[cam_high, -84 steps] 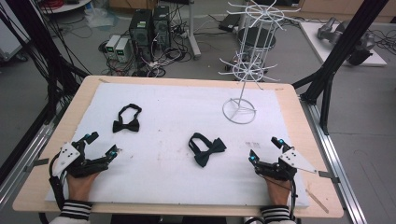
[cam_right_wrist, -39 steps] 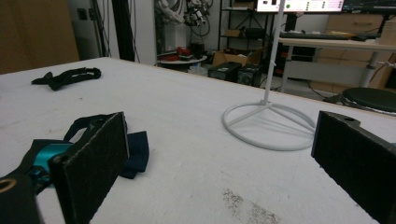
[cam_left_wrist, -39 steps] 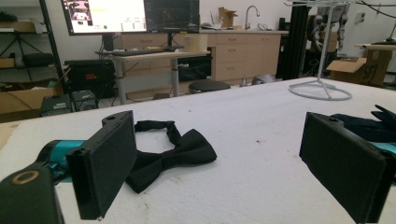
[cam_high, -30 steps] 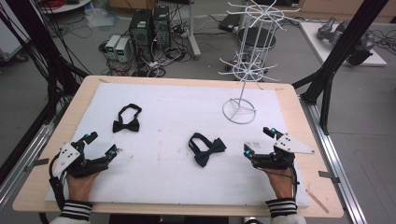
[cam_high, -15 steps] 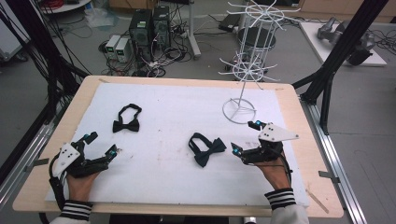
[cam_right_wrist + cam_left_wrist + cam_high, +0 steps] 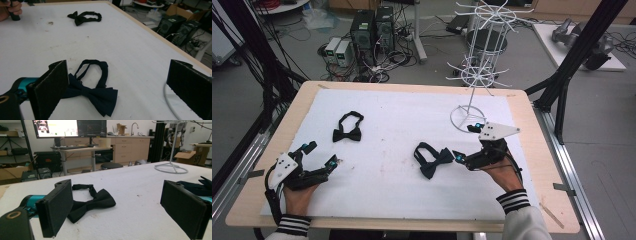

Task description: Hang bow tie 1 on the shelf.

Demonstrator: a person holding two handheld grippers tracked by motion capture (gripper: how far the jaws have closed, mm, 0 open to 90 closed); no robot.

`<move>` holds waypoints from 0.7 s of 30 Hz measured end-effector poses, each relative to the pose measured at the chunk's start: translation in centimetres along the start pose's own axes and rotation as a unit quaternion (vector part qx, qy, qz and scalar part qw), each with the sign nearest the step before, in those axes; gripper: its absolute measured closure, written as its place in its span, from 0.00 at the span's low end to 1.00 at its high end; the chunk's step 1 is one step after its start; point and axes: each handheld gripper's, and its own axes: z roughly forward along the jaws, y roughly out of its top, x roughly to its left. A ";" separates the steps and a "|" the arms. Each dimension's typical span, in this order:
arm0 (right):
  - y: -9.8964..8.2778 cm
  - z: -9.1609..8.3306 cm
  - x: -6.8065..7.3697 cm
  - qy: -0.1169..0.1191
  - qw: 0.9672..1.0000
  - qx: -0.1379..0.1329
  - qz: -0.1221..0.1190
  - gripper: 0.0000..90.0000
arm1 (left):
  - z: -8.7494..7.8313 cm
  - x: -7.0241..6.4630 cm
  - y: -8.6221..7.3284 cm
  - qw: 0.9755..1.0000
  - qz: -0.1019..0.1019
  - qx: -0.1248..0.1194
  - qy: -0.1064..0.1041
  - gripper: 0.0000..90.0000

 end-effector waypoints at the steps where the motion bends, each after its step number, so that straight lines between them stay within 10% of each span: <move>1: 0.3 0.2 -0.1 0.006 1.000 0.011 -0.002 0.04 | 0.0 0.0 0.0 1.000 0.000 0.001 -0.001 0.13; 21: 3.4 3.8 -0.6 0.084 0.993 0.079 -0.039 0.04 | 0.0 0.0 0.0 1.000 0.002 0.003 -0.001 0.13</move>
